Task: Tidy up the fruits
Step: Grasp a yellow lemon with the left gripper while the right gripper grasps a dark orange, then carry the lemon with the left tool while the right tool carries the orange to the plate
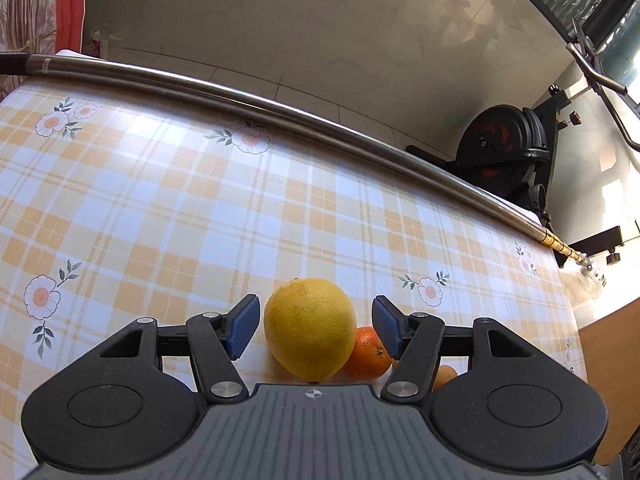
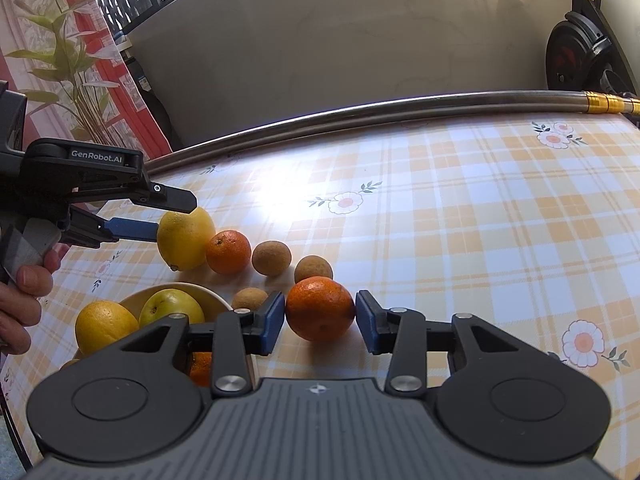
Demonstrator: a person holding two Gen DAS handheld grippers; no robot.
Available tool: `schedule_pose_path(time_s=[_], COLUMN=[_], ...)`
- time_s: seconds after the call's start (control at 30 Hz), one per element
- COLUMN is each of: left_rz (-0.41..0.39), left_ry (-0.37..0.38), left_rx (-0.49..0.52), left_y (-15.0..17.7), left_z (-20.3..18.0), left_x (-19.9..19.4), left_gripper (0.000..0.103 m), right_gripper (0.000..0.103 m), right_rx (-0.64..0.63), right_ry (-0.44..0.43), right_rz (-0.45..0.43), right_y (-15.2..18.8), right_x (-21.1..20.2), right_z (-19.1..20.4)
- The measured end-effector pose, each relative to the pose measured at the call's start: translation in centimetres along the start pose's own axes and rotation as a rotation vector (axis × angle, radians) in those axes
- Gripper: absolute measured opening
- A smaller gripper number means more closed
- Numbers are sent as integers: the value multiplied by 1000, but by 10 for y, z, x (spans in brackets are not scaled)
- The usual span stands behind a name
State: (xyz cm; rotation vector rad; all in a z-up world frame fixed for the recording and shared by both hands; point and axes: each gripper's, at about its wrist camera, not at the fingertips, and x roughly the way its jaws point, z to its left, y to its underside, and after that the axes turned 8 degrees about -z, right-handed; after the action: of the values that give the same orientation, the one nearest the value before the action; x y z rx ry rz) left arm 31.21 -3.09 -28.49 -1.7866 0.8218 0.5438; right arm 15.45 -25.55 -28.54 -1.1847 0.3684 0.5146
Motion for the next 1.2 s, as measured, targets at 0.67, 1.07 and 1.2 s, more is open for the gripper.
schedule_pose_path(time_s=[0.67, 1.07, 1.2], left_rz=[32, -50, -64], left_ry=[-5, 17, 41], left_rx=[77, 140, 157], left_y=[13, 15, 21], left_z=[1, -3, -5], left_x=[26, -30, -48], left_gripper=[58, 58, 58], right_gripper=[42, 42, 42], right_rx=[42, 50, 48], right_ry=[3, -9, -18], right_rz=[-3, -53, -62], right_y=[1, -3, -2], right_x=[-2, -25, -35], right_z=[-1, 10, 16])
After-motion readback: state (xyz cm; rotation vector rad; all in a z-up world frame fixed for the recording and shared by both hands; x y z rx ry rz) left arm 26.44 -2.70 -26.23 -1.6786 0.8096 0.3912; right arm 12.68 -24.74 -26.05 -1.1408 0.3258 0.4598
